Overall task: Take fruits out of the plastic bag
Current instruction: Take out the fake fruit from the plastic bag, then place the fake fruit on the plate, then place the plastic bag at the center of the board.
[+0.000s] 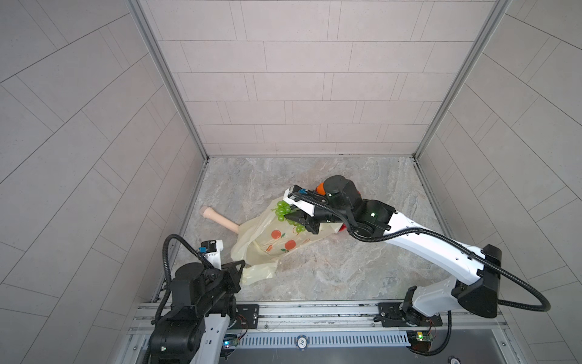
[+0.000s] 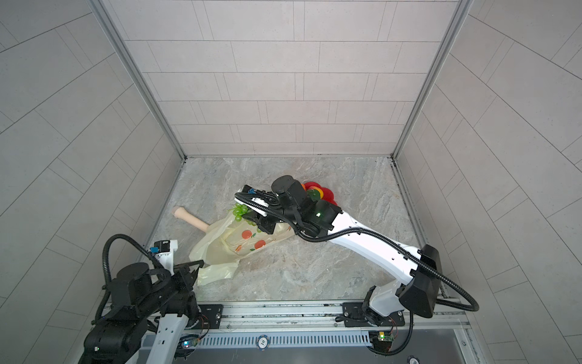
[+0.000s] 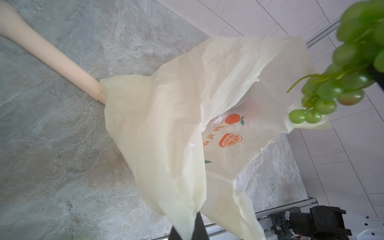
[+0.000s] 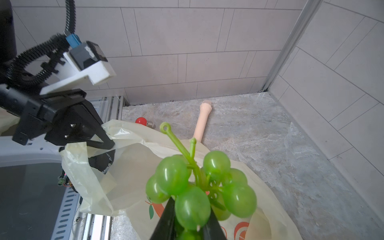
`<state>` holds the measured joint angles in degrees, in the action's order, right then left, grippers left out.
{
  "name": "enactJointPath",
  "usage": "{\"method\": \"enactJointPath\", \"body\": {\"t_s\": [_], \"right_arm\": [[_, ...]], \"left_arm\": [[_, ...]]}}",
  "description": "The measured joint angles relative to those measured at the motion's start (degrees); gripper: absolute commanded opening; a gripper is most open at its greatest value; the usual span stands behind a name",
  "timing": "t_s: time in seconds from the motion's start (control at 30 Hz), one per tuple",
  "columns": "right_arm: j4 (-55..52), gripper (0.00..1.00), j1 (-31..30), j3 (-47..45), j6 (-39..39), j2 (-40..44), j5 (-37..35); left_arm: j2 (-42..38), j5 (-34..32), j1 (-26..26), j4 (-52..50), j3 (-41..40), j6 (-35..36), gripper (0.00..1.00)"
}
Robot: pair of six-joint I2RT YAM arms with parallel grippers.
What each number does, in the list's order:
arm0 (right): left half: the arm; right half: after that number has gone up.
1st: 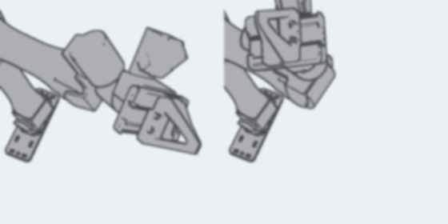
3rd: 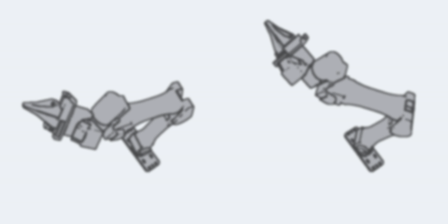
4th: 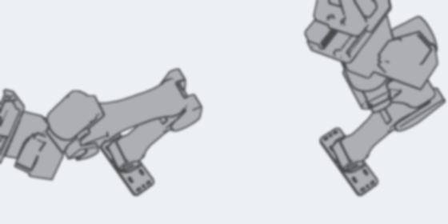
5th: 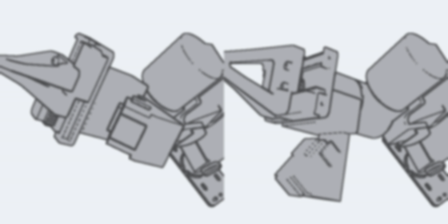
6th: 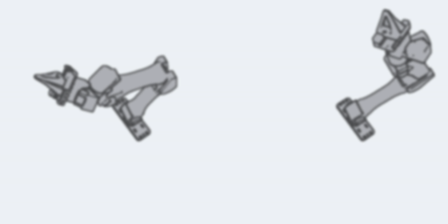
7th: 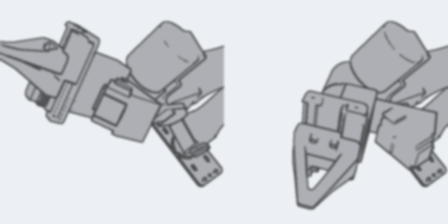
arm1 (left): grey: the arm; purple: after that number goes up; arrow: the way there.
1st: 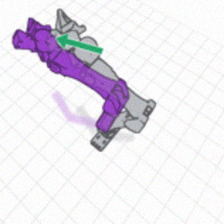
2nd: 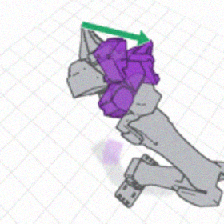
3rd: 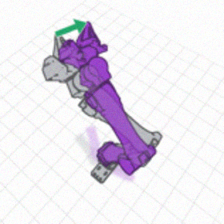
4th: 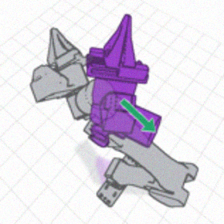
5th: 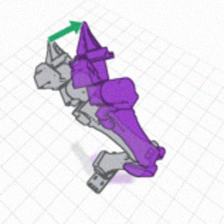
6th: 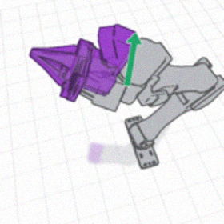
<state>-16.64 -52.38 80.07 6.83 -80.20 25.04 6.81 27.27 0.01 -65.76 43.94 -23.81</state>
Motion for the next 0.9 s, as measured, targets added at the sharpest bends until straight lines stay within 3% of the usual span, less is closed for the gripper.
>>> {"method": "enactJointPath", "body": {"t_s": [0.27, 0.53, 0.67, 0.9], "right_arm": [[-2.03, 0.22, 0.00, 3.78, -3.87, 7.93, -5.07], [-11.23, 0.23, 1.22, 10.27, -6.08, 13.88, -19.06], [-16.33, 0.23, 6.29, 11.26, -8.24, 15.13, -23.80], [-23.23, 0.24, 16.02, 10.51, -12.37, 14.29, -27.28]], "left_arm": [[0.50, -6.16, 0.00, 2.73, 0.02, -3.08, 0.00], [3.56, -16.24, 0.00, 4.15, 0.68, -8.02, 0.00], [4.63, -20.41, 0.00, 8.87, 1.31, -10.21, 0.00], [15.96, -23.69, 0.00, 19.80, 1.81, -12.98, 0.00]]}}
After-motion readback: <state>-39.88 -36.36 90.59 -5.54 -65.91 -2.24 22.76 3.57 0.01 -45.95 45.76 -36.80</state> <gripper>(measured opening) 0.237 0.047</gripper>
